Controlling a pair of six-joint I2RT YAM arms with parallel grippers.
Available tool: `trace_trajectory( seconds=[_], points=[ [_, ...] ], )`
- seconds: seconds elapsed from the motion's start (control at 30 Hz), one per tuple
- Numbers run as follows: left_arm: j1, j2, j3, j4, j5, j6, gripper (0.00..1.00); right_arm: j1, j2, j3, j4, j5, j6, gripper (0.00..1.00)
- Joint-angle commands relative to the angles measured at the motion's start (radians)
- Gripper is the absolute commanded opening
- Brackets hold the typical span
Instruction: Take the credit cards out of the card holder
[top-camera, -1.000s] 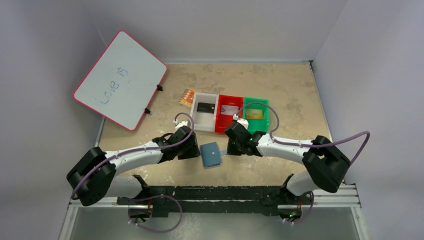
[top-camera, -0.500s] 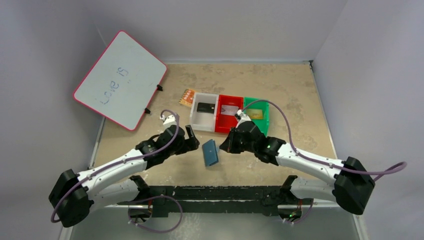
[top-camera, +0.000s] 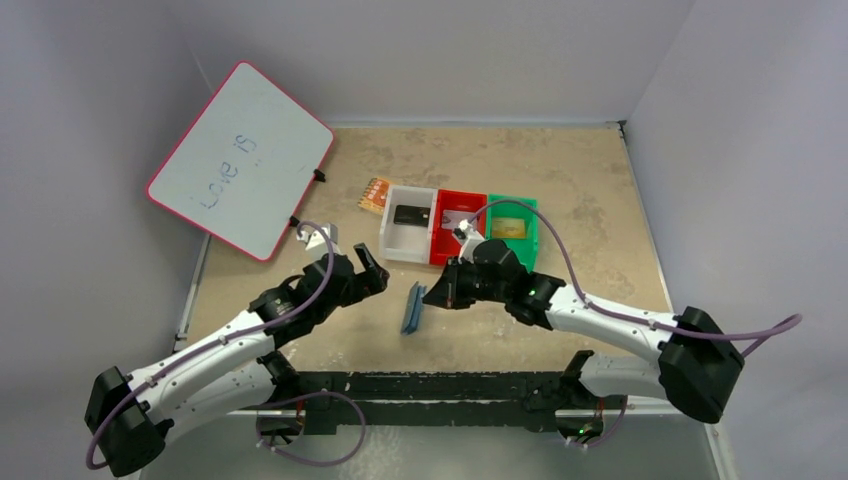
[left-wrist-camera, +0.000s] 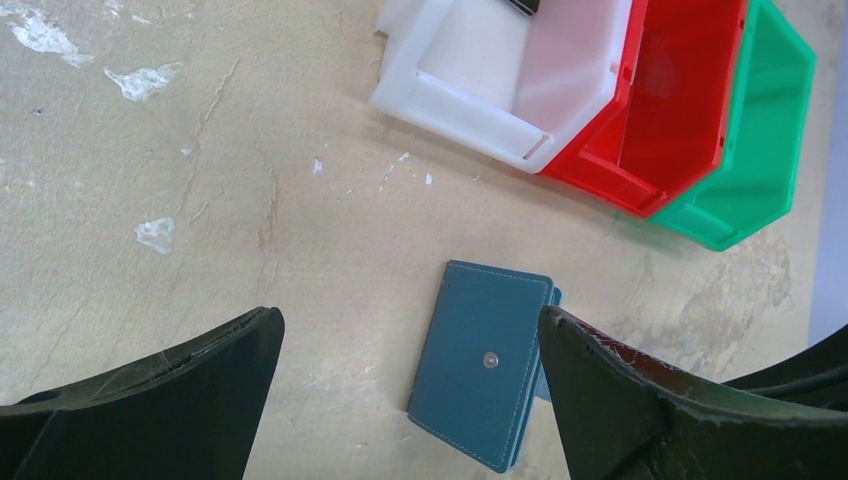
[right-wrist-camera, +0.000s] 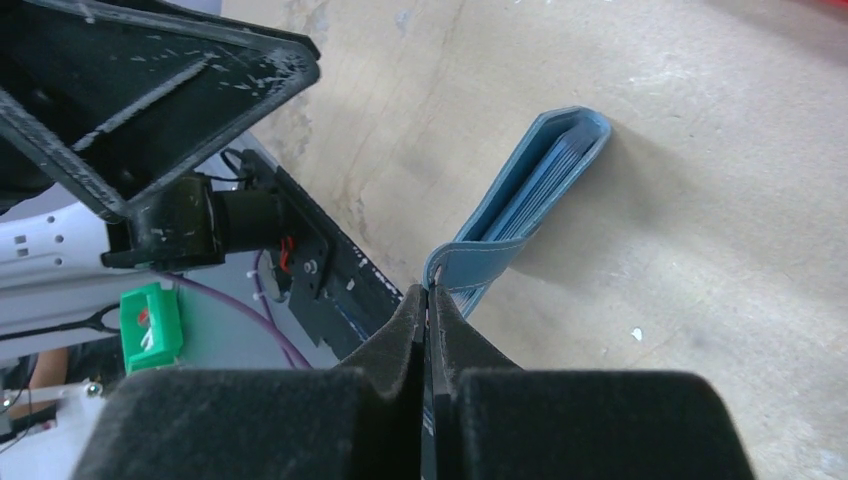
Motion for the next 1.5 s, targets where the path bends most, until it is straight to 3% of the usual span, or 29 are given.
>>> trace_trajectory(
  seconds=[0.0, 0.27, 0.37, 0.5, 0.73, 0.87, 1.1, 1.47],
  points=[
    [0.000, 0.007, 0.004, -0.014, -0.014, -0.021, 0.99, 0.003, 0.015, 0.056, 0.112, -0.079, -0.020, 0.00],
    [0.000, 0.018, 0.006, -0.029, -0.013, -0.018, 0.99, 0.003, 0.028, 0.062, 0.188, -0.106, -0.001, 0.00],
    [-0.001, 0.018, 0.004, -0.037, -0.015, -0.021, 0.98, 0.004, 0.069, 0.077, 0.075, -0.073, 0.024, 0.00],
    [-0.001, 0.018, 0.003, -0.048, -0.013, -0.020, 0.98, 0.002, 0.063, 0.057, -0.040, 0.043, 0.093, 0.00],
    [-0.001, 0.045, 0.005, -0.017, 0.048, 0.020, 0.95, -0.009, -0.083, -0.054, -0.233, 0.318, 0.256, 0.00],
    [-0.001, 0.116, 0.020, 0.077, 0.171, 0.054, 0.91, -0.023, -0.135, -0.127, -0.324, 0.394, 0.356, 0.00],
    [-0.013, 0.288, 0.063, 0.308, 0.406, 0.072, 0.80, -0.024, -0.119, -0.186, -0.340, 0.390, 0.406, 0.00],
    [-0.070, 0.479, 0.210, 0.269, 0.406, 0.147, 0.74, -0.025, -0.122, -0.209, -0.329, 0.408, 0.412, 0.00]
  ],
)
